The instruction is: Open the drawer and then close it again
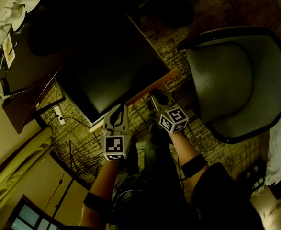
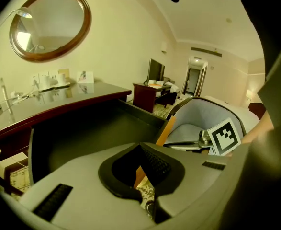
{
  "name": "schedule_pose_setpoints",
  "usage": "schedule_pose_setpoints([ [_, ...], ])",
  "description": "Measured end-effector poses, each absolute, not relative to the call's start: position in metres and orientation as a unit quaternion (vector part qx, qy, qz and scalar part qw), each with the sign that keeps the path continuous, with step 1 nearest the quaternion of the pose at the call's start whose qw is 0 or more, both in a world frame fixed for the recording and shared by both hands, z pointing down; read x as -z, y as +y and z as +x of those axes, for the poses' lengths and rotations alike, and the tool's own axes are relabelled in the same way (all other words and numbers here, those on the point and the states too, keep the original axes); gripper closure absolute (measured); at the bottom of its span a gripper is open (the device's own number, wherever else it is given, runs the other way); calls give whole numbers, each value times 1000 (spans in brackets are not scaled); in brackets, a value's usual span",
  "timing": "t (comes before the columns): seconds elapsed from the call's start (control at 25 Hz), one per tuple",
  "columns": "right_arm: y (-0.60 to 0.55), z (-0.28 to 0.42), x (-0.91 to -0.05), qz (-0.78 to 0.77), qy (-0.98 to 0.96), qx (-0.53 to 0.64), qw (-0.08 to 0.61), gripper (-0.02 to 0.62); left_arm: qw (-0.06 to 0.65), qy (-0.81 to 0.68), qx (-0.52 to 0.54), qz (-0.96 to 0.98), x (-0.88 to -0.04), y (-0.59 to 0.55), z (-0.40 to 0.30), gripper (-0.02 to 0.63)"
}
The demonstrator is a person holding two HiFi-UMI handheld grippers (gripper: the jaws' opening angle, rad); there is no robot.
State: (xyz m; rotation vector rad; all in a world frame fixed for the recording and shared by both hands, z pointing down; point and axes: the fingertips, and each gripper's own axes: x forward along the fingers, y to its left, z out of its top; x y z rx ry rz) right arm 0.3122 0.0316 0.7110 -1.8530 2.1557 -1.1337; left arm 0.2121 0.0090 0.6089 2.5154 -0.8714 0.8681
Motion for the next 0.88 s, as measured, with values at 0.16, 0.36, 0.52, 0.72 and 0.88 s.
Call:
schedule_pose_setpoints([
  [0.16, 10, 311, -709, -609, 702, 366, 49, 595, 152, -307, -304, 889, -615, -1, 203, 604],
  [0.36, -30, 306, -708, -605, 709, 359, 51, 595, 142, -319, -297, 889, -615, -15, 196, 604],
  [0.52, -72, 304, -706, -599, 719, 349, 48, 595, 159, -350, -290, 876, -611, -34, 191, 604],
  [0.72, -126, 303, -704, -594, 728, 339, 45, 595, 141, -364, -287, 875, -614, -57, 177, 604],
  [0.88, -167, 300, -705, -598, 728, 332, 50, 595, 130, -381, -282, 871, -615, -85, 166, 604],
])
